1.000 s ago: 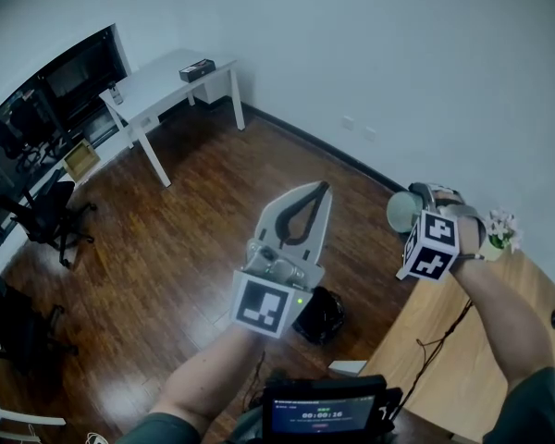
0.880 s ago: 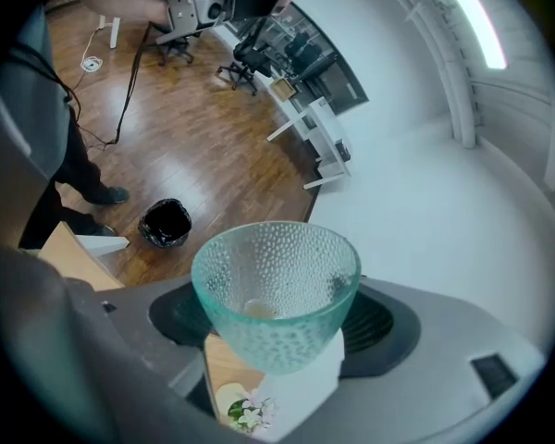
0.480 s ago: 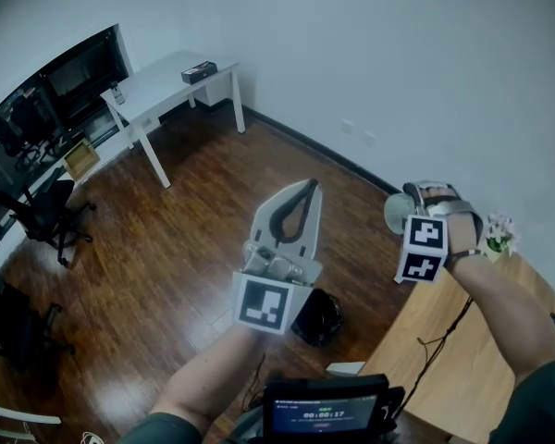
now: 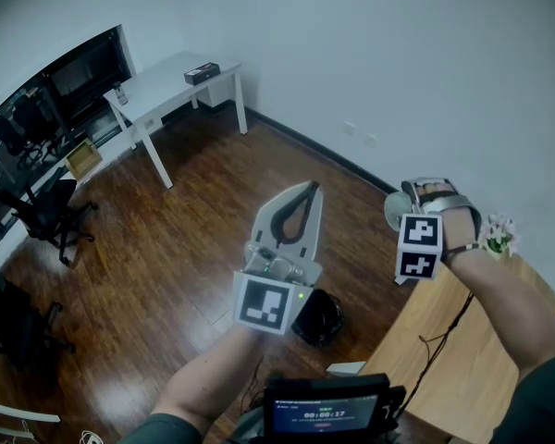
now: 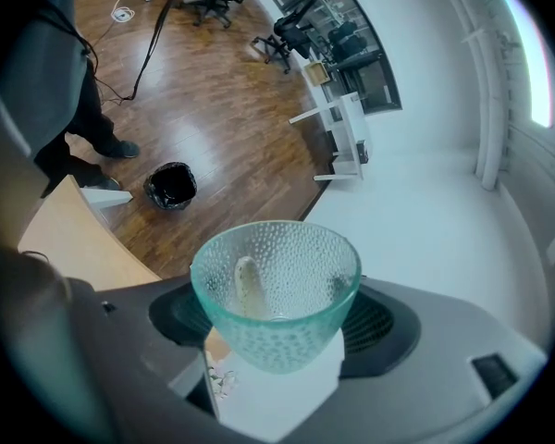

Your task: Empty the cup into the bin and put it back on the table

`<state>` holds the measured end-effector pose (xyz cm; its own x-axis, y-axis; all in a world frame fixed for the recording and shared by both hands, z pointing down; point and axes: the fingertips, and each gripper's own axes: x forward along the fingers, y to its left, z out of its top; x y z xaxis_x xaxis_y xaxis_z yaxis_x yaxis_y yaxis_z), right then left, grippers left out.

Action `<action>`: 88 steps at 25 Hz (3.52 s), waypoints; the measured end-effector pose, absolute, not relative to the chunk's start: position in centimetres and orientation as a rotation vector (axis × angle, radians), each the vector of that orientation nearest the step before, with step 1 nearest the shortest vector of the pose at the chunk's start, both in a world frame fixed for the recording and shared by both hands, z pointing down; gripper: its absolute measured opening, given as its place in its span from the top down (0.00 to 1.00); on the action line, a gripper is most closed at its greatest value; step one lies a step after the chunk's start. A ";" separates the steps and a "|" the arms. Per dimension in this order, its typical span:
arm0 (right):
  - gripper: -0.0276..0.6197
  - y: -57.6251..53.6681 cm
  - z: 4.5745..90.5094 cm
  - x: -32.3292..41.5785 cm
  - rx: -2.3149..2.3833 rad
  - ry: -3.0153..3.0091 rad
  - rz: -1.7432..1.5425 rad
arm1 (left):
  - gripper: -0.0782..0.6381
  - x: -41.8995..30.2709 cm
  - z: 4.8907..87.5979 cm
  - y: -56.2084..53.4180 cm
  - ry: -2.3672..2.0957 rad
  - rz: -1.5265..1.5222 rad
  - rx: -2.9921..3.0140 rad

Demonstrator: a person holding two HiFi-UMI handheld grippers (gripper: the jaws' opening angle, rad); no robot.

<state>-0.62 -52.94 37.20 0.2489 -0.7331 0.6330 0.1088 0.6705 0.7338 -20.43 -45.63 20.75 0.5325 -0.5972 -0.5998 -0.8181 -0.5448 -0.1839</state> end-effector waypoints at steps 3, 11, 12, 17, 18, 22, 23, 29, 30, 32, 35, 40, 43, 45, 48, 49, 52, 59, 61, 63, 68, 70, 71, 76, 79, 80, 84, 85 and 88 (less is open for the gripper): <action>0.36 -52.9 37.4 -0.6 0.608 -1.167 -0.630 | 0.90 -20.5 21.0 -45.6 1.157 0.659 -2.327; 0.36 -53.1 37.1 -0.6 0.560 -1.107 -0.654 | 0.90 -20.9 21.3 -45.4 1.168 0.669 -2.331; 0.36 -53.2 37.1 -0.6 0.551 -1.093 -0.662 | 0.90 -21.1 21.2 -45.4 1.177 0.673 -2.330; 0.36 -53.3 36.5 -0.7 0.518 -1.044 -0.690 | 0.90 -20.7 20.7 -45.1 1.173 0.692 -2.317; 0.36 -53.3 36.4 -0.7 0.512 -1.038 -0.691 | 0.90 -20.7 20.7 -45.1 1.170 0.691 -2.320; 0.36 -53.3 36.1 -1.2 0.501 -1.024 -0.702 | 0.90 -20.9 21.0 -45.3 1.181 0.690 -2.335; 0.36 -53.4 36.1 -1.3 0.500 -1.022 -0.705 | 0.90 -20.9 21.1 -45.4 1.181 0.689 -2.336; 0.36 -53.7 36.1 -1.2 0.481 -0.992 -0.724 | 0.90 -21.0 21.1 -45.6 1.183 0.692 -2.333; 0.36 -53.7 36.1 -1.2 0.479 -0.986 -0.728 | 0.90 -20.9 21.1 -45.6 1.183 0.693 -2.332; 0.36 -53.7 35.8 -1.2 0.475 -0.970 -0.744 | 0.90 -20.9 21.1 -45.5 1.183 0.692 -2.335; 0.36 -53.8 35.4 -1.6 0.477 -0.947 -0.779 | 0.90 -21.0 21.2 -45.5 1.185 0.690 -2.336; 0.36 -54.0 34.6 -2.6 0.510 -0.989 -0.766 | 0.90 -21.0 21.1 -45.4 1.186 0.694 -2.338; 0.36 -54.0 34.2 -2.8 0.513 -0.992 -0.770 | 0.90 -21.0 21.2 -45.5 1.187 0.690 -2.340; 0.36 -54.0 34.0 -3.1 0.510 -0.982 -0.781 | 0.90 -21.1 21.1 -45.5 1.189 0.695 -2.341; 0.36 -53.8 33.8 -3.4 0.520 -0.998 -0.773 | 0.90 -21.0 21.0 -45.2 1.183 0.702 -2.344; 0.36 -53.7 33.7 -3.5 0.529 -1.014 -0.763 | 0.90 -21.0 21.0 -45.2 1.178 0.700 -2.345; 0.36 -53.4 34.1 -3.6 0.563 -1.082 -0.710 | 0.90 -20.9 21.3 -45.1 1.168 0.689 -2.351; 0.36 -52.7 34.7 -3.7 0.678 -1.292 -0.562 | 0.90 -20.4 21.8 -45.5 1.157 0.684 -2.388; 0.36 -52.6 34.7 -3.6 0.722 -1.356 -0.512 | 0.90 -20.1 21.8 -45.4 1.139 0.693 -2.400; 0.36 -52.5 34.6 -3.1 0.767 -1.417 -0.463 | 0.90 -19.6 21.6 -45.4 1.119 0.703 -2.406; 0.36 -51.9 34.6 -2.1 0.923 -1.610 -0.340 | 0.90 -19.0 21.6 -45.1 1.081 0.711 -2.426; 0.36 -51.6 33.9 -2.2 1.013 -1.728 -0.288 | 0.90 -18.8 21.7 -45.1 1.063 0.706 -2.435; 0.36 -51.3 33.8 -2.1 1.061 -1.789 -0.250 | 0.90 -18.8 21.9 -45.1 1.057 0.703 -2.440; 0.36 -49.1 31.8 -3.0 1.251 -2.079 -0.123 | 0.90 -19.7 22.5 -45.1 1.032 0.721 -2.447; 0.36 -47.5 30.2 -3.2 1.361 -2.205 -0.066 | 0.90 -20.1 22.8 -45.4 1.009 0.722 -2.462; 0.36 -47.0 29.8 -3.0 1.395 -2.221 -0.061 | 0.90 -20.2 22.9 -45.5 1.005 0.726 -2.466; 0.36 -44.9 28.7 -1.8 1.531 -2.251 -0.025 | 0.90 -19.6 23.5 -45.6 0.967 0.765 -2.501; 0.36 -44.2 28.5 -1.5 1.563 -2.258 -0.013 | 0.90 -19.3 23.7 -45.5 0.953 0.767 -2.515; 0.36 -42.5 28.3 -1.3 1.633 -2.272 -0.009 | 0.90 -18.5 24.2 -44.8 0.905 0.761 -2.535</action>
